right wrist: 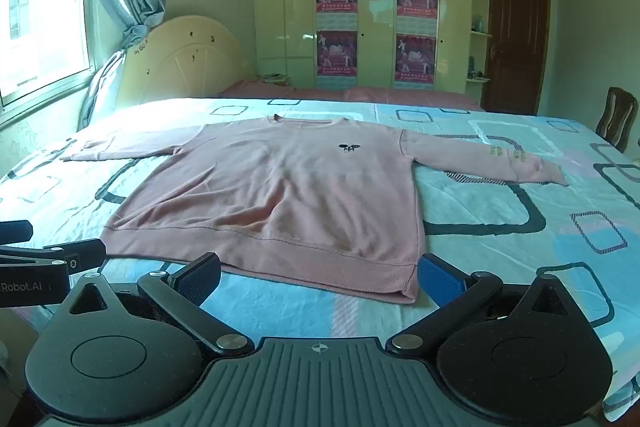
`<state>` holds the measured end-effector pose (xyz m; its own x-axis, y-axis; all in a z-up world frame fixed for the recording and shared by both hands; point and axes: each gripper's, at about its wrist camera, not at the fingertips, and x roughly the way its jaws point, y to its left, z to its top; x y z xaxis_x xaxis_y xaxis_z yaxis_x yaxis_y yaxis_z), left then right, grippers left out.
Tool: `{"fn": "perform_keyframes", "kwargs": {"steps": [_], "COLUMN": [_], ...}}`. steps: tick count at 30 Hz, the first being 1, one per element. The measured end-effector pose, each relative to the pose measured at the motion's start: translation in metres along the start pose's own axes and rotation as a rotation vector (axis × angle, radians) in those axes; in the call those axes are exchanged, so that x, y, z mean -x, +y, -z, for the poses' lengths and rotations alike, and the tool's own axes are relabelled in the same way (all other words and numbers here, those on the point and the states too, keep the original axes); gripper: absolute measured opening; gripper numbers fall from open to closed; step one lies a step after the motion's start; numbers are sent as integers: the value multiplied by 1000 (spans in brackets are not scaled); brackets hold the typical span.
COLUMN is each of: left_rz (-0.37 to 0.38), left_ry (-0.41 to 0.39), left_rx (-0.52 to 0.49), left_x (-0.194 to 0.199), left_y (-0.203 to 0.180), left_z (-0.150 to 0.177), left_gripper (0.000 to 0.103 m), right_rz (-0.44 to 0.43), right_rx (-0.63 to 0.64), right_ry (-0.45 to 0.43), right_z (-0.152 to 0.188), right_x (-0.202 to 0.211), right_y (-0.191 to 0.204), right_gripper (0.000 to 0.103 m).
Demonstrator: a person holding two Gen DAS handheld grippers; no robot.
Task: Fold small clothes
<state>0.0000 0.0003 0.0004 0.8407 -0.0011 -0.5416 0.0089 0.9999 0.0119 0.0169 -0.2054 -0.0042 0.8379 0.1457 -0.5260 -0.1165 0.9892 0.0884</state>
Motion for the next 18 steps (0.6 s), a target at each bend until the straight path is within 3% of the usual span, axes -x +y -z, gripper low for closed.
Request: {"fn": "perform_keyframes", "kwargs": {"steps": [18], "left_rz": [4], "left_ry": [1], "left_rx": [-13], "left_x": [-1], "left_y": [-3], "left_z": [-4], "left_gripper": [103], "right_rz": [-2], "right_rx": [-4], "right_ry": [1], "right_z": [0], "right_x": [-2], "right_y": [-3], "right_gripper": [103]}}
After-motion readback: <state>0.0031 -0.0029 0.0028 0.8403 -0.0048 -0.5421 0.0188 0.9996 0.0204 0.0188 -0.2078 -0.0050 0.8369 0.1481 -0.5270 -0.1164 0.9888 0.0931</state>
